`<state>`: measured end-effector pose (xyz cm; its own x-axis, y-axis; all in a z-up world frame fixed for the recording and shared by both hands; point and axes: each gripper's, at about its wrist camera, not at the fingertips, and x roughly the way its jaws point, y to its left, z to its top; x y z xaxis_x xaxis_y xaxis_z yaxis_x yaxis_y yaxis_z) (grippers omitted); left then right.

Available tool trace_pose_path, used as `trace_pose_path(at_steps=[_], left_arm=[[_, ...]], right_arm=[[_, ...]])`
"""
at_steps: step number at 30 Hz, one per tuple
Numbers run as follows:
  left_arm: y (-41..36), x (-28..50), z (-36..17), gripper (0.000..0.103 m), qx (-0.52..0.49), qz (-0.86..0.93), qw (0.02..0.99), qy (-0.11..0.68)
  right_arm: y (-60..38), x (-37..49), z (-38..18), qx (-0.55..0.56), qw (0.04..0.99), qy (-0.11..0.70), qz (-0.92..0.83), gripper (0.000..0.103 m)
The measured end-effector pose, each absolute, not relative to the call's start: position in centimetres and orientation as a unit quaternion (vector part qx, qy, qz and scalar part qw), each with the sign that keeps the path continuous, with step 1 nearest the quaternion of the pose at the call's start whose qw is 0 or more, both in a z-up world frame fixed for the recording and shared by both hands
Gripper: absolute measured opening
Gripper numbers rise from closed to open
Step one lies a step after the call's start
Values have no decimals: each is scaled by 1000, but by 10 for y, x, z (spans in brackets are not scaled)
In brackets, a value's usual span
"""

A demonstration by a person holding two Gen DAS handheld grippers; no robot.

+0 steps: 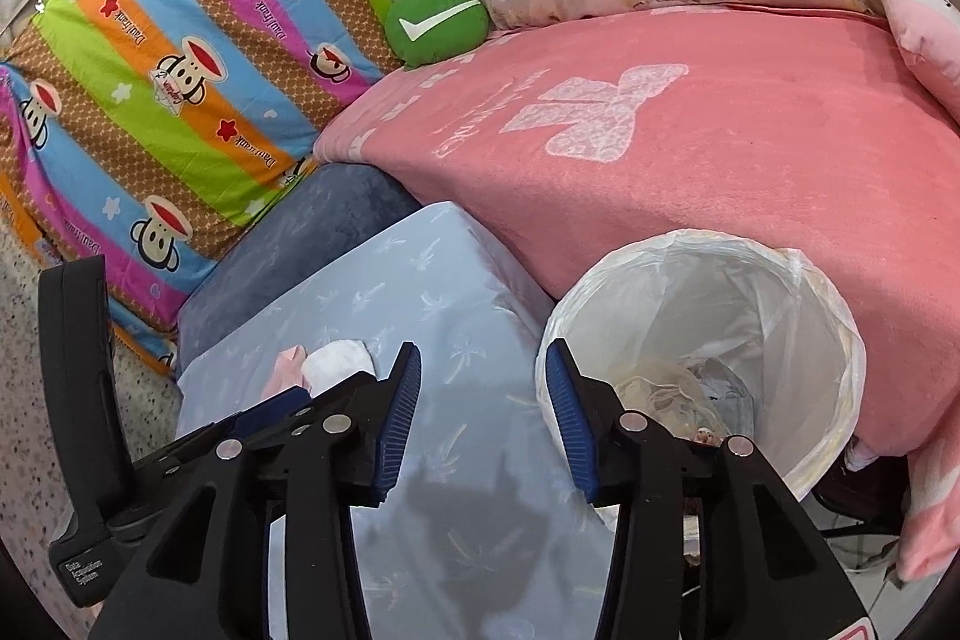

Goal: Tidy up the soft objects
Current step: 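Move both open grippers back toward the pink cloth and white glove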

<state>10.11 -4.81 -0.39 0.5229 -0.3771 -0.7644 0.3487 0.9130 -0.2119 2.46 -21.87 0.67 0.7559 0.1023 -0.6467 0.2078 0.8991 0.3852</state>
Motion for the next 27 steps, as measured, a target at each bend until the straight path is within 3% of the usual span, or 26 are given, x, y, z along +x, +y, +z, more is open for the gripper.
trace_pose_path(at_steps=[9, 14, 24, 27], left_arm=[[-6, 111, -10, 67, -40, -175, 877, 446], [22, 119, -16, 73, -60, -152, 878, 450], [80, 141, -35, 74, -87, -104, 874, 466], [98, 148, -42, 77, -95, -86, 873, 471]], right_arm=[[-175, 45, 3, 197, 909, 367, -6, 49], [-154, 58, -2, 186, 906, 379, 5, 50], [-106, 91, -16, 159, 900, 406, 26, 51], [-94, 102, -21, 150, 899, 411, 29, 57]])
